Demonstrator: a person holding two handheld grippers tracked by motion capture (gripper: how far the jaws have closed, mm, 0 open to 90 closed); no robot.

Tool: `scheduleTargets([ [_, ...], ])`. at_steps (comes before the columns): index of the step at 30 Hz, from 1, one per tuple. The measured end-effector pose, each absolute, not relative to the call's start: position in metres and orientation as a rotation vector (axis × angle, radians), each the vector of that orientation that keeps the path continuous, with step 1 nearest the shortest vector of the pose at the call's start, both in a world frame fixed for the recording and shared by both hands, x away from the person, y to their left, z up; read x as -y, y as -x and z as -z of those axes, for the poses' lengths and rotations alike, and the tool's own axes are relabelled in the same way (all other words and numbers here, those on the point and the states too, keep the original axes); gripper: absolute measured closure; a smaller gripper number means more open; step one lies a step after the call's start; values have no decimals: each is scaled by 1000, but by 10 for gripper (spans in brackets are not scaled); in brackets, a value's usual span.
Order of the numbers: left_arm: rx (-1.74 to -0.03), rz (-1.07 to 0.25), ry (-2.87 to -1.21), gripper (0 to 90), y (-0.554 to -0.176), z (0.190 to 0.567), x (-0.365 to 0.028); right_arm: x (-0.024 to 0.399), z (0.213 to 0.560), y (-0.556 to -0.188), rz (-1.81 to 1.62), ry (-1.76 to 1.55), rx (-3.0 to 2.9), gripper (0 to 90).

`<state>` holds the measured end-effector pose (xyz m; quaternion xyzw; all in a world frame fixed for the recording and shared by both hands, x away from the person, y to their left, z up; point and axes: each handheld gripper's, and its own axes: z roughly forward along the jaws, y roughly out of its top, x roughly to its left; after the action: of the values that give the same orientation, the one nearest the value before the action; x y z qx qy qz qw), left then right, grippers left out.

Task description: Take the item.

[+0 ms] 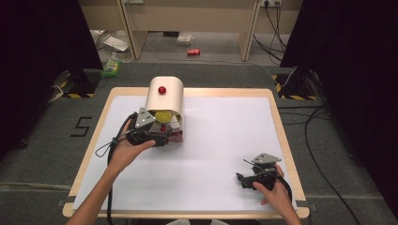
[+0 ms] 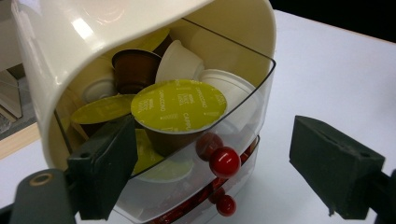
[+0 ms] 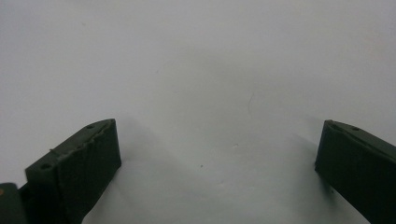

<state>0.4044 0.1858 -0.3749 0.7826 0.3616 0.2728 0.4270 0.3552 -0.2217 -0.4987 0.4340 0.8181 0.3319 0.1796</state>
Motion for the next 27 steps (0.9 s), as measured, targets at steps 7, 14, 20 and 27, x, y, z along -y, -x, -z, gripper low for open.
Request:
scheduleTargets([
  [7,-883,-702,-1956,151,-395,375,-183,222,499,-355,-938,-1227,-2312,5],
  [14,-865,-712,-1977,154,-382,377,-183,222,499,-355,-938,-1227,-2312,5],
  [20,-861,-702,-1960,155,-375,379,-185,222,499,-355,-938,-1226,-2312,5],
  [27,-853,-691,-1961,162,-368,380,-186,222,499,-355,-938,-1226,-2312,5],
])
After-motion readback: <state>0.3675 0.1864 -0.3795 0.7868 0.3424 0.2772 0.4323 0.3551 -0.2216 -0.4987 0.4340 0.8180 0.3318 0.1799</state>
